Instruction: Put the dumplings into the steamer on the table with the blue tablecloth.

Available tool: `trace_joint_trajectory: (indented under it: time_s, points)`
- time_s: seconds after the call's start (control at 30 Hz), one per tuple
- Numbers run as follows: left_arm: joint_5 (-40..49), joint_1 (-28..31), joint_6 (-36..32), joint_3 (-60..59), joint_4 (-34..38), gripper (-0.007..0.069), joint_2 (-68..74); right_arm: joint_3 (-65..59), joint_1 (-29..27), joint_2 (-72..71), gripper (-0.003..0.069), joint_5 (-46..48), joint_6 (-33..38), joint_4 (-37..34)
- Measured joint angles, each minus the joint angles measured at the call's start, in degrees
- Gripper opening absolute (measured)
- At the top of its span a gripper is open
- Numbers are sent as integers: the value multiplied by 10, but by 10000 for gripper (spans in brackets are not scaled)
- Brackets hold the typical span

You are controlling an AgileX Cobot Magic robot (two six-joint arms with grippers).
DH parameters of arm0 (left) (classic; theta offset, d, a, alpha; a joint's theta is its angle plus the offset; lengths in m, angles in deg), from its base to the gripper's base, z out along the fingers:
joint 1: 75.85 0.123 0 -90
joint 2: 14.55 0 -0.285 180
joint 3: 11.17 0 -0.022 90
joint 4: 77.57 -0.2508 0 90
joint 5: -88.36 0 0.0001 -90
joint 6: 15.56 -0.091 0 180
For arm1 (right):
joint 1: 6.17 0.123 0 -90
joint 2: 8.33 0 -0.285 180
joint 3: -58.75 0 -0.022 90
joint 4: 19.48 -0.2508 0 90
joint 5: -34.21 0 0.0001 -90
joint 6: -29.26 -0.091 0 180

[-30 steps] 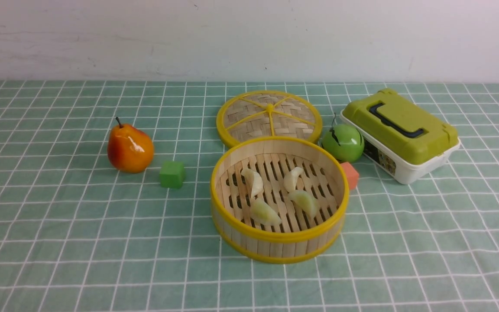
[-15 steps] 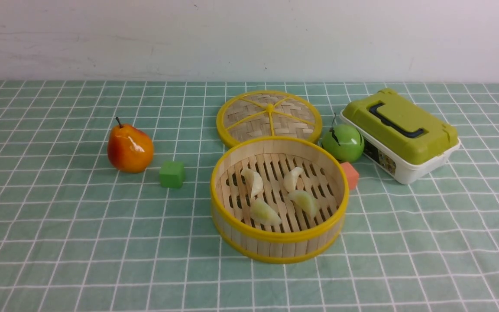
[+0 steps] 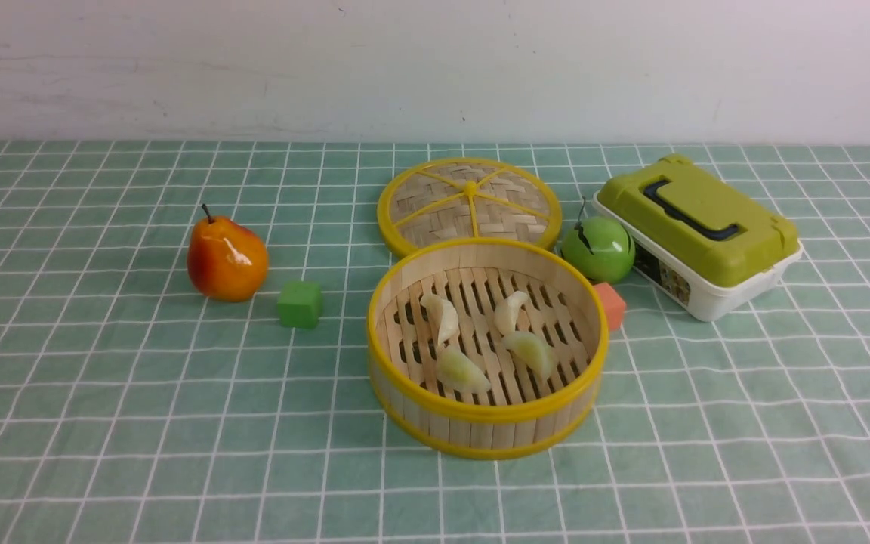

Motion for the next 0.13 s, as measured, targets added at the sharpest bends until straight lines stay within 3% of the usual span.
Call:
trace_joint_trajectory:
  time_s: [0.13]
  points:
    - [0,0,0,0,0,0,0,0,0,0,126,0,0,0]
